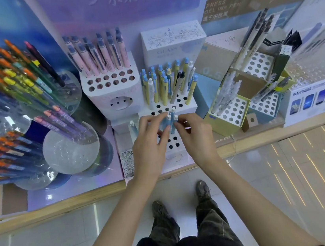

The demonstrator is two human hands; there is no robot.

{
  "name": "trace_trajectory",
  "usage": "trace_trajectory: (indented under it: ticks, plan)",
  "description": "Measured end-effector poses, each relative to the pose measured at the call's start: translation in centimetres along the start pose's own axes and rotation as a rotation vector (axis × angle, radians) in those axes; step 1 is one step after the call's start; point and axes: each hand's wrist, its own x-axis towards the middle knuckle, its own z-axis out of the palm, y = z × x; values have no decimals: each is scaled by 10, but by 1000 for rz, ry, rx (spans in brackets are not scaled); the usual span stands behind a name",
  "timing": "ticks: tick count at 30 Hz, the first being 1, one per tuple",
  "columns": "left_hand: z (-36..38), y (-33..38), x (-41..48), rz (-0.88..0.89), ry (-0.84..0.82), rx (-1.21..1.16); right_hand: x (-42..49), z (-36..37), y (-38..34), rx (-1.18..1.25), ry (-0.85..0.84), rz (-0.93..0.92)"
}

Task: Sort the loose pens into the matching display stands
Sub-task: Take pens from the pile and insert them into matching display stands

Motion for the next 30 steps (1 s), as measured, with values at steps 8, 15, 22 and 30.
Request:
trace_trajectory:
  ticks: [8,15,22,30]
  plan:
    - [9,-5,0,68,88,157,-2,0,2,28,-10,27]
    - [14,0,-5,-8,74,96,-5,-7,8,39,-181,133]
    - [20,-2,-62,-185,-290,10,-70,-73,50,174,-175,328]
    - [107,73,-94,-363,-683,-69,-155,-210,146,178,-137,634]
